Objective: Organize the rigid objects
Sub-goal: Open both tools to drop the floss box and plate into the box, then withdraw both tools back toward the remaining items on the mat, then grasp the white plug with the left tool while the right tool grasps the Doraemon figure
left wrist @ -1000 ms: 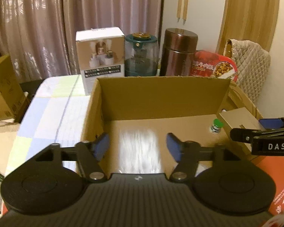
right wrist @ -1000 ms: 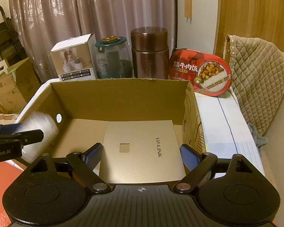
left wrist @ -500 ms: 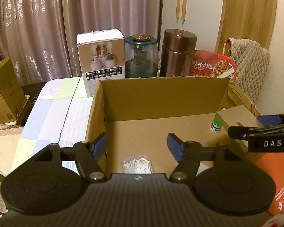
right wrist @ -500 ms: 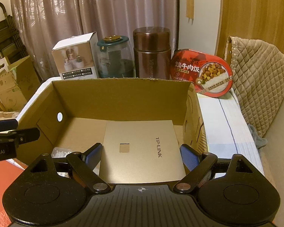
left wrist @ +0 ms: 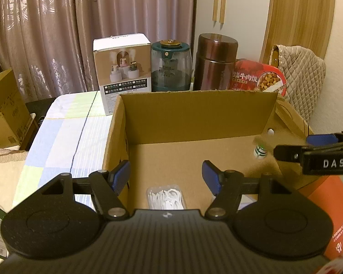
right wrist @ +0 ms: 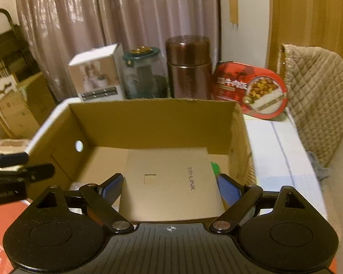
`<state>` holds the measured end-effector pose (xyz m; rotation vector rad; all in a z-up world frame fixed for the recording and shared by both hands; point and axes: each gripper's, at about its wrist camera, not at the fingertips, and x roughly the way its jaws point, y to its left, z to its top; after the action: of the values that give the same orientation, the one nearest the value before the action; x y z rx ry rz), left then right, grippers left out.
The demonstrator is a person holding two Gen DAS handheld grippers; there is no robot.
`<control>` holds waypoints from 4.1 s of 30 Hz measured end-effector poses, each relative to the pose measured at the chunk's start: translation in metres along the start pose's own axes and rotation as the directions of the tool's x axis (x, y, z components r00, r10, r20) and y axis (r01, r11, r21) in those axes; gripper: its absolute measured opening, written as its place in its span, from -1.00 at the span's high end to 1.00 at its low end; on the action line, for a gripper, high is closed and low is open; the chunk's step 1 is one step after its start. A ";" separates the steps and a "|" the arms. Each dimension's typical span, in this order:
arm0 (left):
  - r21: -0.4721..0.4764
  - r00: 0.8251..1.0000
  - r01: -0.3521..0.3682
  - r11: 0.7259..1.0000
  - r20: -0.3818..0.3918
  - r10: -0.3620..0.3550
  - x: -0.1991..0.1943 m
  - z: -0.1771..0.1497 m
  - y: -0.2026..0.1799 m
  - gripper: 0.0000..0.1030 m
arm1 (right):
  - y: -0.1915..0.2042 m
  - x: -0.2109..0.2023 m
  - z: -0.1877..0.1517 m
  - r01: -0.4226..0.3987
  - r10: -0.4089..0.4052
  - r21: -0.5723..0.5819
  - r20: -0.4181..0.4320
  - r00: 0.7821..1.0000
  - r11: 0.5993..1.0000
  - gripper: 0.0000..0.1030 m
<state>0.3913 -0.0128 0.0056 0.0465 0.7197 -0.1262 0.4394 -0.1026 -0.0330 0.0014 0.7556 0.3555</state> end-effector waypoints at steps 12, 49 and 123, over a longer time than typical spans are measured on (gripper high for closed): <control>-0.012 1.000 0.007 1.000 0.010 -0.006 -0.019 -0.004 0.002 -0.25 | 0.008 -0.022 0.005 0.017 -0.016 -0.027 0.015 1.000 1.000 -0.66; -0.036 0.996 0.058 0.998 0.072 -0.056 -0.229 -0.102 -0.032 -0.26 | 0.046 -0.228 -0.093 0.072 -0.065 -0.083 0.090 0.994 0.994 -0.66; -0.042 0.944 0.296 0.954 -0.138 -0.299 -0.046 -0.190 -0.036 -0.24 | -0.023 -0.070 -0.213 -0.084 0.080 -0.026 -0.130 0.988 0.996 -0.42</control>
<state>0.2279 -0.0274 -0.1062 -0.0747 0.8685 -0.4086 0.2570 -0.1730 -0.1449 -0.0203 0.8791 0.4491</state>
